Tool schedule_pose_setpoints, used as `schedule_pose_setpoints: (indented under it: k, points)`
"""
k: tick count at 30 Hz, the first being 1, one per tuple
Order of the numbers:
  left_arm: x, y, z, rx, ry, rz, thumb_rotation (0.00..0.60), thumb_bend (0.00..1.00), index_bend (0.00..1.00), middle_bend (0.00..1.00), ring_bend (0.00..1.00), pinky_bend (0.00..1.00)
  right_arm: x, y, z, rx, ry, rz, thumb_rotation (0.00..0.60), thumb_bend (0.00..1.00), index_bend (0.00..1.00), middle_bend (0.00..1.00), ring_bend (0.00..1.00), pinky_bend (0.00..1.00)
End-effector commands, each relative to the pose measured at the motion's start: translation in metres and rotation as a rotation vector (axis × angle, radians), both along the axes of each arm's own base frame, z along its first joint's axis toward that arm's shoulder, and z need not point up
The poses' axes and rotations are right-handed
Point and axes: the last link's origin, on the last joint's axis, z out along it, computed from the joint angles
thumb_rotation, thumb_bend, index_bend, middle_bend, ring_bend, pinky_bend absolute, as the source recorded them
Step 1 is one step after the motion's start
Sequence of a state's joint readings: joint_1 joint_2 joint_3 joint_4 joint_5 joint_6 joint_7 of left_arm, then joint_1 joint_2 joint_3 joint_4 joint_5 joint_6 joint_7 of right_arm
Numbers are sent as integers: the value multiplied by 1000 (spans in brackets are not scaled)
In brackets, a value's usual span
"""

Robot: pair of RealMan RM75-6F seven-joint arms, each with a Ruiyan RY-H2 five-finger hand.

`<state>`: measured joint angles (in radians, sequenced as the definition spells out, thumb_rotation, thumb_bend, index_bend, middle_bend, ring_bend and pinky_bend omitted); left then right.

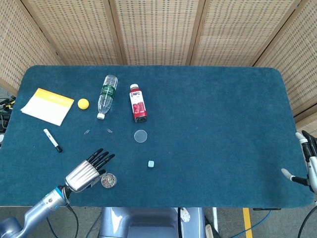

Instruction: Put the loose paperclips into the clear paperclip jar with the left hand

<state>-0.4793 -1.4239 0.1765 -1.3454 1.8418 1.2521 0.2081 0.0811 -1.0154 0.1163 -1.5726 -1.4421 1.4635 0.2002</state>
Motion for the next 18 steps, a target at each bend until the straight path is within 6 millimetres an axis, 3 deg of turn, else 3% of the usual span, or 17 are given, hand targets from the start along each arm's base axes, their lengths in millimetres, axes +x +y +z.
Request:
schedule_pose_setpoints:
  k: [1, 13, 18]
  points:
    - [1, -2, -3, -10, 8, -3, 600, 503, 678, 0, 0, 0, 0, 0, 0, -1, 0, 1, 600, 0, 14, 0, 0, 0]
    - [7, -5, -18, -29, -16, -6, 600, 503, 671, 0, 0, 0, 0, 0, 0, 0, 3, 0, 600, 0, 14, 0, 0, 0]
    - [10, -4, -24, -32, -37, 4, 600, 503, 598, 0, 0, 0, 0, 0, 0, -2, 2, 0, 600, 0, 14, 0, 0, 0]
